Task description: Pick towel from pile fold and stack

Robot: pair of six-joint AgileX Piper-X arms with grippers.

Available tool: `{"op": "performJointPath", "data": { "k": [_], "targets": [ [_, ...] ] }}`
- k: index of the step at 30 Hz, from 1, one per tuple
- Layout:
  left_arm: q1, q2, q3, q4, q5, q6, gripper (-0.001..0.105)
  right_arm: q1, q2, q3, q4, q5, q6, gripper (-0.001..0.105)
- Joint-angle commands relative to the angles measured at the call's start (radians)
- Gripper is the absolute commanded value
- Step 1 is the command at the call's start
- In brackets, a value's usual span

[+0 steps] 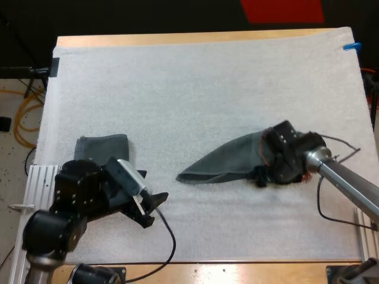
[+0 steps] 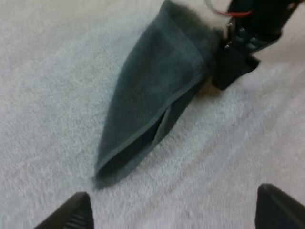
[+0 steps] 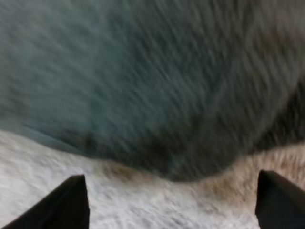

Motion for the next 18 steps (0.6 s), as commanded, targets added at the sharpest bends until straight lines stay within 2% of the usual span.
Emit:
{"op": "performJointPath", "data": {
  "k": [1,5,7,11,14,18],
  "targets": [
    [-0.005,0.013,0.000,-0.004,-0.009,0.005,0.067,-0.008,-0.027,0.024,-0.048,-0.017,0.014,0.069],
    [-0.005,0.043,0.000,-0.004,-0.007,0.005,0.067,-0.025,-0.030,0.079,-0.184,-0.066,0.070,0.069],
    [-0.005,0.053,0.000,-0.004,-0.005,0.003,0.067,-0.036,-0.030,0.096,-0.275,-0.150,0.115,0.069],
    [-0.005,0.054,0.000,-0.004,-0.005,0.000,0.067,-0.045,-0.030,0.095,-0.319,-0.157,0.152,0.068],
    [-0.005,0.054,0.000,-0.004,-0.005,0.000,0.067,-0.048,-0.031,0.095,-0.302,-0.149,0.152,0.056],
    [-0.005,0.054,0.000,-0.004,-0.005,0.000,0.067,-0.047,-0.036,0.095,-0.291,-0.149,0.152,0.026]
  ]
}}
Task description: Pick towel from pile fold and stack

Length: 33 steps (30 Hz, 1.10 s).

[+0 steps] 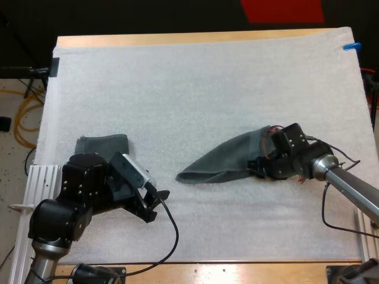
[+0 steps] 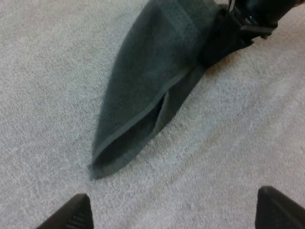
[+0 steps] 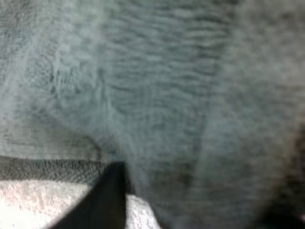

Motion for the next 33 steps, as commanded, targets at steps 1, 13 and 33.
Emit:
{"op": "performJointPath", "data": {
  "k": [1,13,33],
  "targets": [
    [-0.005,-0.001,-0.001,-0.004,-0.001,0.000,0.067,-0.007,-0.017,-0.001,0.009,-0.007,0.002,0.020],
    [-0.005,-0.001,-0.001,-0.004,-0.001,0.000,0.067,-0.007,-0.185,-0.001,0.104,0.011,-0.055,0.006],
    [-0.005,-0.001,-0.001,-0.011,0.007,-0.003,0.067,-0.007,-0.448,-0.092,0.123,0.434,-0.180,0.000]
  ]
}}
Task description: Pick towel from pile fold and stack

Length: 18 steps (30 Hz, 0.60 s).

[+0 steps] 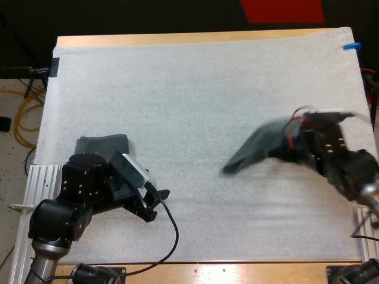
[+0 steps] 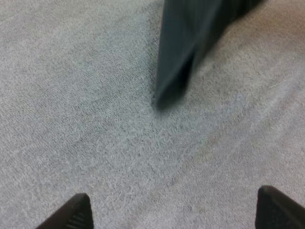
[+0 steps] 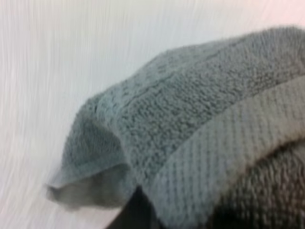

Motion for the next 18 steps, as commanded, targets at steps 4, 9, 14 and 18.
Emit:
{"op": "performJointPath", "data": {
  "k": [4,9,14,18],
  "targets": [
    [-0.005,-0.001,-0.001,-0.004,0.040,-0.003,0.067,-0.007,-0.073,-0.075,-0.028,0.288,-0.165,0.000],
    [-0.005,-0.001,-0.001,-0.024,0.153,-0.032,0.067,-0.006,-0.068,-0.069,-0.031,0.294,-0.233,0.000],
    [-0.005,-0.001,-0.001,-0.046,0.184,-0.042,0.067,0.027,0.010,0.008,-0.075,0.116,-0.135,0.000],
    [-0.005,-0.001,-0.001,-0.049,0.188,-0.046,0.067,0.134,0.137,0.054,-0.144,-0.041,-0.091,0.000]
  ]
}}
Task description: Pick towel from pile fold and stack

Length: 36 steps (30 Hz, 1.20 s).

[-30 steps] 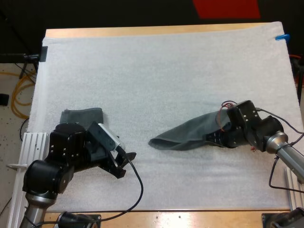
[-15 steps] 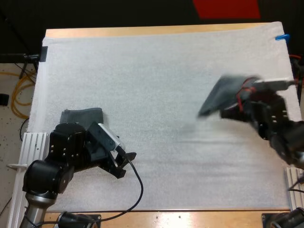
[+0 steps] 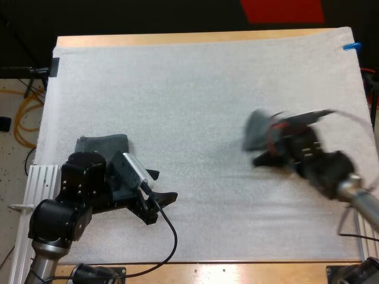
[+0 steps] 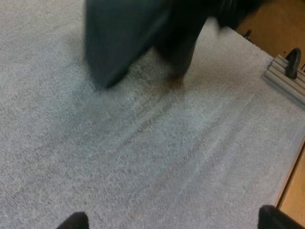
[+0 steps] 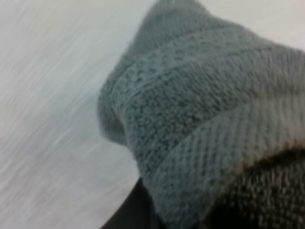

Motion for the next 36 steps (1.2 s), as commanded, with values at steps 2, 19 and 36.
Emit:
{"op": "performJointPath", "data": {
  "k": [2,19,36],
  "targets": [
    [-0.005,-0.001,-0.001,-0.011,0.013,-0.009,0.067,0.068,0.059,-0.002,-0.047,-0.126,0.004,0.000],
    [-0.005,-0.001,-0.001,-0.011,0.021,-0.039,0.067,0.358,0.126,-0.077,-0.123,-0.187,-0.039,0.066],
    [-0.005,-0.001,-0.001,-0.011,0.021,-0.039,0.067,0.197,0.104,-0.111,0.208,-0.058,-0.091,0.063]
  ]
}}
